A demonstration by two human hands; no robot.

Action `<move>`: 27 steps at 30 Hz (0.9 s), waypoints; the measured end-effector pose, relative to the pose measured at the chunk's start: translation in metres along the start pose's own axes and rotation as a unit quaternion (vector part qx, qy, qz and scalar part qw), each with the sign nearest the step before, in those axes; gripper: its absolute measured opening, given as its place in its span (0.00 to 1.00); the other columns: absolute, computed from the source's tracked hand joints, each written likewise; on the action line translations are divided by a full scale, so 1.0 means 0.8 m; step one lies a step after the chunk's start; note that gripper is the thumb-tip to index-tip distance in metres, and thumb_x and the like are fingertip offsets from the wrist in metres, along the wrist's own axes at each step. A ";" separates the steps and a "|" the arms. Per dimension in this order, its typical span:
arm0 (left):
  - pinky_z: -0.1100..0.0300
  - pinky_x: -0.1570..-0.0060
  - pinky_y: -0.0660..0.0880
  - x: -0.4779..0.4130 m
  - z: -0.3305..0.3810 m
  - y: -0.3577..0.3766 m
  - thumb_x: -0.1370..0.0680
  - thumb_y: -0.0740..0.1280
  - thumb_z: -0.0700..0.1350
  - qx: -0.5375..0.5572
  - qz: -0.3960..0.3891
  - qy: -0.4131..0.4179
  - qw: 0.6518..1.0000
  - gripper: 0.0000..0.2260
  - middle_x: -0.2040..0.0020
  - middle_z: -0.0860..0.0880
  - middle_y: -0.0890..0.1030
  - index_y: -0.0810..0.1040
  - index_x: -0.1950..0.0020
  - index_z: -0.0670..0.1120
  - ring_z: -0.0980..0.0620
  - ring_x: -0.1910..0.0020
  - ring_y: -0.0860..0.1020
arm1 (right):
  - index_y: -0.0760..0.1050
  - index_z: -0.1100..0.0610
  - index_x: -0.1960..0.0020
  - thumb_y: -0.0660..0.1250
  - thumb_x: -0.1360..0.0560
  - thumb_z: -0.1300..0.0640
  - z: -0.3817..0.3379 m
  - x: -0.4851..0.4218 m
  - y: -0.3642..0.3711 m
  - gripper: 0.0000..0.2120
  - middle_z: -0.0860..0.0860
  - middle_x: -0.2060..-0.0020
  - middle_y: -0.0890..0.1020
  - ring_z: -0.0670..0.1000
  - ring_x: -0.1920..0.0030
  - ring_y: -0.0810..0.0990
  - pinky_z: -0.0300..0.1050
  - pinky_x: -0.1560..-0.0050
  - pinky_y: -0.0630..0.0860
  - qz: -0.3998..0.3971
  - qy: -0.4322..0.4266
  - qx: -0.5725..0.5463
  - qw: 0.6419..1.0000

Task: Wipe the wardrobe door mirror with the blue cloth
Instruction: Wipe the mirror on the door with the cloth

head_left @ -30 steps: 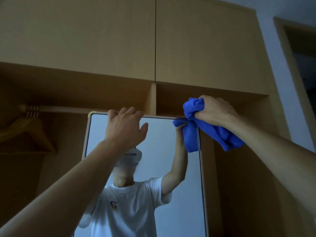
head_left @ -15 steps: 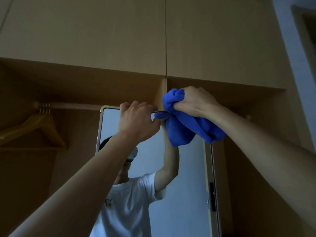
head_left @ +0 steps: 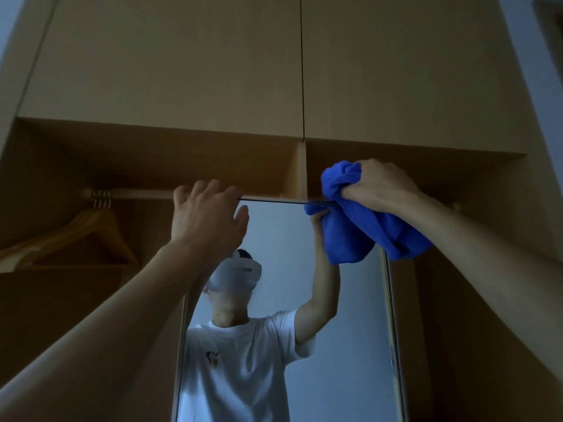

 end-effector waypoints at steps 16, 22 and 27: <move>0.60 0.48 0.71 0.010 -0.046 0.000 0.26 0.65 0.36 0.293 0.000 -0.094 0.952 0.27 0.38 0.48 0.80 0.71 0.26 0.47 0.46 0.37 0.77 | 0.75 0.53 0.53 0.67 0.28 0.49 -0.210 -0.002 0.054 0.09 0.50 0.64 0.80 0.51 0.65 0.79 0.43 0.68 0.69 0.027 -0.138 -0.072 0.987; 0.57 0.42 0.69 0.019 -0.064 0.015 0.23 0.65 0.40 0.309 -0.018 -0.137 0.941 0.27 0.32 0.45 0.77 0.69 0.23 0.46 0.44 0.32 0.74 | 0.72 0.51 0.53 0.68 0.27 0.49 -0.221 0.000 0.058 0.08 0.50 0.61 0.79 0.52 0.61 0.78 0.45 0.64 0.68 -0.008 -0.170 -0.097 0.981; 0.51 0.34 0.69 0.026 -0.073 0.028 0.22 0.66 0.43 0.303 -0.042 -0.160 0.939 0.29 0.27 0.44 0.75 0.66 0.21 0.45 0.43 0.27 0.71 | 0.75 0.51 0.54 0.68 0.27 0.46 -0.156 -0.005 0.045 0.09 0.52 0.60 0.81 0.54 0.61 0.80 0.47 0.62 0.72 -0.018 -0.105 -0.077 0.991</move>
Point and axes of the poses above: each hand's wrist, its own x-axis away from the middle knuckle, its own y-axis out of the palm, z = x × y, the point moved 8 cm from there along -x, towards the middle knuckle
